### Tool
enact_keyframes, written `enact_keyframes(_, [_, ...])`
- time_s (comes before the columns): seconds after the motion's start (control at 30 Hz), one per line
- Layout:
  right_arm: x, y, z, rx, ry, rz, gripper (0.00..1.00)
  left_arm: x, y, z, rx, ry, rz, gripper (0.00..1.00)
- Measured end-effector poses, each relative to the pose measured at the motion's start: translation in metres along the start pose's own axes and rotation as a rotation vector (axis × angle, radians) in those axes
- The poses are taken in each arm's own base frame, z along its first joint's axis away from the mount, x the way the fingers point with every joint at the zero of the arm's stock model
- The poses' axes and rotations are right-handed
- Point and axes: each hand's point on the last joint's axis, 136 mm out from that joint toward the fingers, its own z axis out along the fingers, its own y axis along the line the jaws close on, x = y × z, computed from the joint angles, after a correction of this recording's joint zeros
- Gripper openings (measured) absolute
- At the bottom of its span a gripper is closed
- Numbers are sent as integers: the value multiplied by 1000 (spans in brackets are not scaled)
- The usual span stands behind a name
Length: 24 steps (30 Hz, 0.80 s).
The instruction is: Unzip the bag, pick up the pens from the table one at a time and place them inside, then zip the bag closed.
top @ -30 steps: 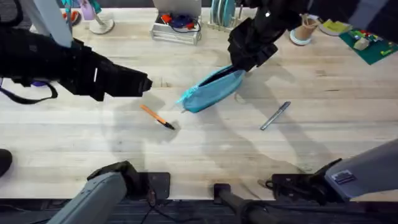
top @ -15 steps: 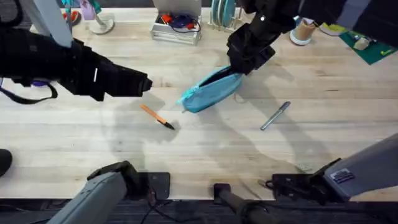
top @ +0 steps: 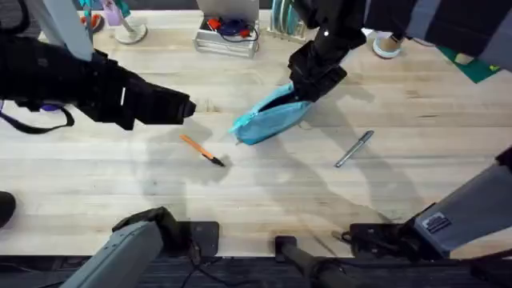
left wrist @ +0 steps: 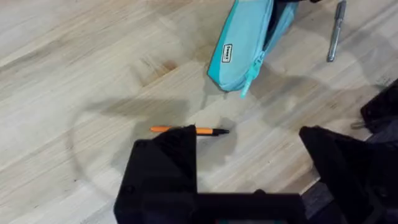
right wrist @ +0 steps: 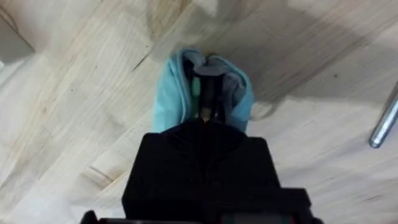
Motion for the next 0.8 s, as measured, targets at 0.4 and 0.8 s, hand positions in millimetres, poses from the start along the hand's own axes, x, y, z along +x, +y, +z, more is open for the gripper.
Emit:
enact_keyframes(0.4, [0, 0, 0, 0, 0, 0, 382, 0, 0, 0, 0, 0, 0, 995])
enact_keyframes(0.8, [1, 2, 0, -9, 5, 0, 998, 0, 0, 0, 0, 0, 0, 995])
